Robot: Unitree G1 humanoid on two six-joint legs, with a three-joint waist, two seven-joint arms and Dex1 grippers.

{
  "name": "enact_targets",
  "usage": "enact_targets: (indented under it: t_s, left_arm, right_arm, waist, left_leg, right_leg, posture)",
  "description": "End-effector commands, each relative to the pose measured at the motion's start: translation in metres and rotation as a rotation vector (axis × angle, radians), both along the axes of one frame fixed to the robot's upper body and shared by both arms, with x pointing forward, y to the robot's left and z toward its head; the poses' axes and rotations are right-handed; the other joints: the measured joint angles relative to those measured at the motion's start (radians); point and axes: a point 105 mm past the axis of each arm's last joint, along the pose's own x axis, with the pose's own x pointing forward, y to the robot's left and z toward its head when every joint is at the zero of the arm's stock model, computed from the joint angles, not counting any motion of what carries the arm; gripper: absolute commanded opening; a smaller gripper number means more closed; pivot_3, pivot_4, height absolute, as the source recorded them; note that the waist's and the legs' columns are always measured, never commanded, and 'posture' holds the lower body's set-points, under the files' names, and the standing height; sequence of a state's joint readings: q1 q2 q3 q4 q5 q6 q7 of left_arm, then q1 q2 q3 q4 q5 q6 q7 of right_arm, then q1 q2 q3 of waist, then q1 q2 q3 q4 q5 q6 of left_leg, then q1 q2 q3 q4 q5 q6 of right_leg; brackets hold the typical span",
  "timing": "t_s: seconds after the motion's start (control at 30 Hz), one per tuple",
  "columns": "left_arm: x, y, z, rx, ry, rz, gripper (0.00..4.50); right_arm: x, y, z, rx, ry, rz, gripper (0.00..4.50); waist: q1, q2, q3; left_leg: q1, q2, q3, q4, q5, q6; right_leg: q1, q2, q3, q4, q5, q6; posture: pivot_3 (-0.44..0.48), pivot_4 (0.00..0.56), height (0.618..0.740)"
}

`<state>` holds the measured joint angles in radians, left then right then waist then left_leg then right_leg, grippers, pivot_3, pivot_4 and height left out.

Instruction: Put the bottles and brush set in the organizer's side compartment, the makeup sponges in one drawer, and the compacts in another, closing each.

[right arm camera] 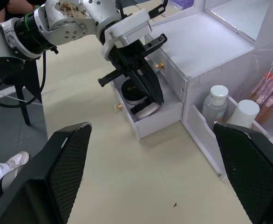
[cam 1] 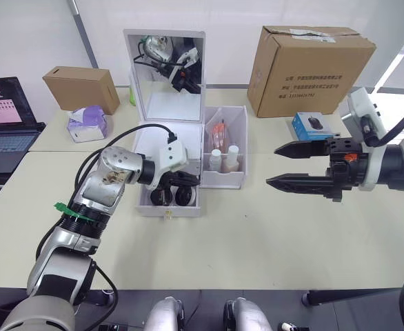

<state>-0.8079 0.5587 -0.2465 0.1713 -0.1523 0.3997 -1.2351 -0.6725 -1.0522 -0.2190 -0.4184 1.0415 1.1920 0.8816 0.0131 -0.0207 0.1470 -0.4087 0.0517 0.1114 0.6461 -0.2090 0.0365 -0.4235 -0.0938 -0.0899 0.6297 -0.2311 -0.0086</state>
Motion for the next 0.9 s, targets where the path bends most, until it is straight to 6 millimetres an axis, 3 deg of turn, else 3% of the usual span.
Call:
enact_targets:
  t_s: [0.03,0.23,0.4,0.9]
  left_arm:
    - [-0.004,-0.003,0.025,-0.030,-0.063,-0.027,0.03]
    - [-0.008,-0.002,0.032,0.088,-0.090,-0.071,0.03]
    - [-0.012,0.001,0.025,0.236,-0.102,-0.128,0.03]
    - [-0.009,-0.009,0.018,0.320,-0.151,-0.183,0.03]
  right_arm:
    - [-0.002,0.000,0.014,0.010,-0.070,0.002,4.50]
    - [-0.002,0.000,0.014,0.010,-0.069,0.001,4.50]
    - [-0.001,0.000,0.014,0.013,-0.071,-0.001,4.50]
    - [-0.001,0.000,0.015,0.017,-0.078,-0.007,4.50]
  waist:
    - [0.000,0.000,0.000]
    - [0.000,0.000,0.000]
    - [0.000,0.000,0.000]
    - [0.000,0.000,0.000]
  left_leg:
    - [0.000,0.000,0.000,0.000,0.000,0.000]
    - [0.000,0.000,0.000,0.000,0.000,0.000]
    - [0.001,0.000,0.000,0.000,0.000,0.000]
    - [0.000,0.000,0.000,0.000,0.000,0.000]
  right_leg:
    - [0.000,0.000,0.000,0.000,0.000,0.000]
    - [0.000,0.001,0.000,0.000,0.000,0.000]
    - [0.000,0.001,0.001,0.000,0.000,0.000]
    - [0.000,0.001,0.001,0.000,0.000,0.000]
  posture:
    - [0.000,0.150,0.731]
    - [0.000,0.150,0.731]
    - [0.000,0.150,0.731]
    - [0.000,0.150,0.731]
